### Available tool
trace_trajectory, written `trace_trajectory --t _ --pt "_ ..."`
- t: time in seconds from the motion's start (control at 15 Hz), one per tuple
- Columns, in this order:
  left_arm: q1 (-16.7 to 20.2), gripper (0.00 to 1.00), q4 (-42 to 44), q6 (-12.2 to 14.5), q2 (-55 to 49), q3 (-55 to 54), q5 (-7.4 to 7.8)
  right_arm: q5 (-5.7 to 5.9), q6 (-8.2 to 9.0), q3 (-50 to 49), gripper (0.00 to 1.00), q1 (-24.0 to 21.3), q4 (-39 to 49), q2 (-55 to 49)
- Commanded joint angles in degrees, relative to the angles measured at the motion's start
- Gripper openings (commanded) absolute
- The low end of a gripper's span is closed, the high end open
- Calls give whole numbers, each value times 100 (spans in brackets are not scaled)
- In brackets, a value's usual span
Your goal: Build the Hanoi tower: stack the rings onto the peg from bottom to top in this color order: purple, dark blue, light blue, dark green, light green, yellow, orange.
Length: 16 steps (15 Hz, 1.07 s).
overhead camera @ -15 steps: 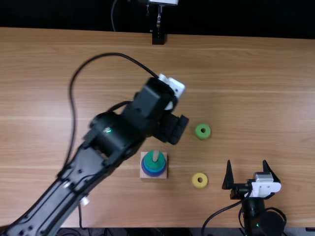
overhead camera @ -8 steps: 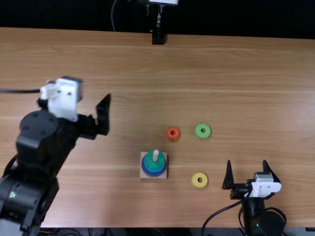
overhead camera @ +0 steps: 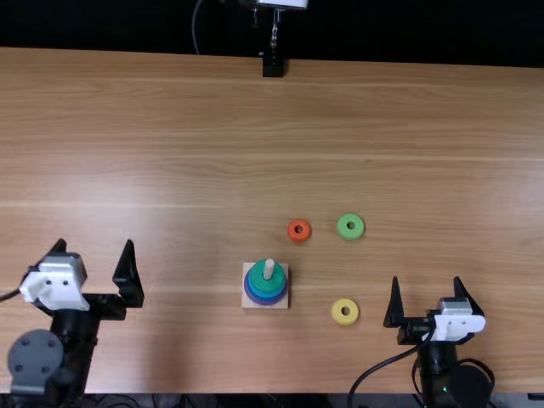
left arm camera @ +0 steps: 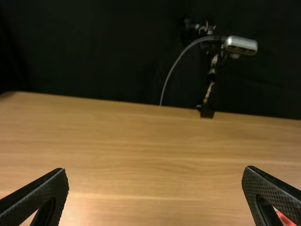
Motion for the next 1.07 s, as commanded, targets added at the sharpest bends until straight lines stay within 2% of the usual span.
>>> trace_trajectory --t 0.0,0.2,0.33,0.4,0.6,0.8,0.87,1.0 --pt "39 100 177 50 -549 -668 60 50 1 -79 100 -49 0 -69" --pt "39 100 156 50 -1278 -1406 103 50 1 -79 100 -49 0 -69" --pt "30 100 177 50 -1568 -1863 335 50 1 -79 100 -49 0 -69" --pt "30 100 177 50 -1744 -2092 387 50 1 -79 100 -49 0 -69" --pt "-67 100 146 61 -2210 -2390 387 50 1 -79 100 -49 0 -69" --pt "-102 100 188 93 -2412 -2672 461 50 1 -79 100 -49 0 -69" --pt "-84 100 167 177 -2412 -2680 577 50 1 -79 100 -49 0 -69" --pt "-58 100 167 652 -2412 -2672 799 50 1 -79 100 -49 0 -69"
